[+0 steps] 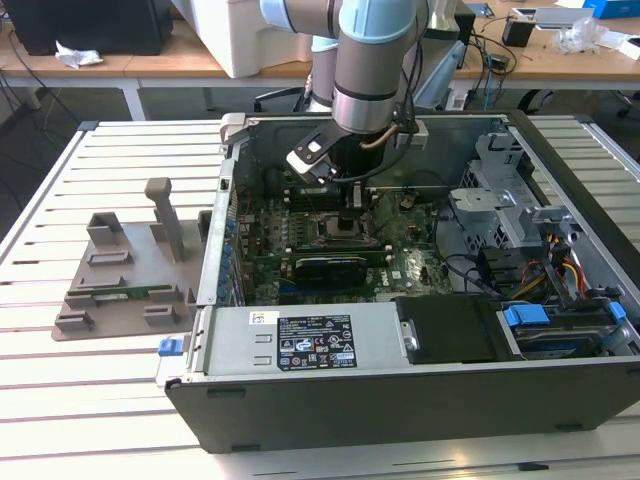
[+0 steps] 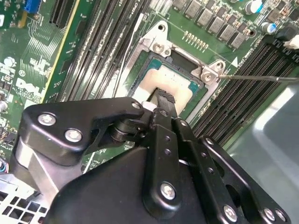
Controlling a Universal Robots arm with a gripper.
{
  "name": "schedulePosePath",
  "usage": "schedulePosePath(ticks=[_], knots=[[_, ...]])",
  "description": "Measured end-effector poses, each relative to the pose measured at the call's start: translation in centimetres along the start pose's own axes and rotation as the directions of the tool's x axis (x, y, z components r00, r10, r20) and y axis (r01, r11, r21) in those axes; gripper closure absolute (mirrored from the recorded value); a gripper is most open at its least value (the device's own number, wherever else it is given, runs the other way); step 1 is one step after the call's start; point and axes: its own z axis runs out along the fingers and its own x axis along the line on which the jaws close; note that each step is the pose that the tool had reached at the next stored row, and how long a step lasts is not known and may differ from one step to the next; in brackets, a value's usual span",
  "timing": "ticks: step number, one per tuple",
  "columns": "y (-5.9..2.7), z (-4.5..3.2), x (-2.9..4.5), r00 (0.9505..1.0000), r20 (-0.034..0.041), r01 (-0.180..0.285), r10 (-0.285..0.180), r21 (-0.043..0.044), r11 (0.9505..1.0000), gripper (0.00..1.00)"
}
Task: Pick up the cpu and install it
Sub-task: 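Place the cpu into insertion slot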
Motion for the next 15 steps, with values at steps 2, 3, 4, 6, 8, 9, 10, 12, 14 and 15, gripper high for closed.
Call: schedulePosePath(ticks=[2,3,4,6,8,9,10,12,14,15], knots=[[0.38,-0.2,0.02,1.0,-0.0015,0.0,0.0,-0.0011,1.0,0.89],[0.43,-0.7,-0.01,1.0,0.0003,0.0,0.0,0.0,1.0,0.89],[0.43,-1.1,-0.02,1.0,0.0007,0.0,0.0,0.0,1.0,0.89],[0.4,-2.45,-0.04,1.0,0.0033,0.0,0.0,0.0,1.0,0.89],[0.26,-5.19,-0.12,1.0,0.0057,0.0,0.0,0.0,1.0,0.89],[0.21,-6.21,-0.15,1.0,0.0058,0.0,0.0,0.0,1.0,0.89],[0.17,-6.98,-0.18,1.0,0.0058,0.0,0.0,0.0,1.0,0.89],[0.12,-7.95,-0.21,1.0,0.0058,0.0,0.0,0.0,1.0,0.89],[0.06,-9.29,-0.25,1.0,0.0057,0.0,0.0,-0.0001,1.0,0.89],[0.04,-9.75,-0.27,1.0,0.0059,0.0,0.0,0.0,1.0,0.89]])
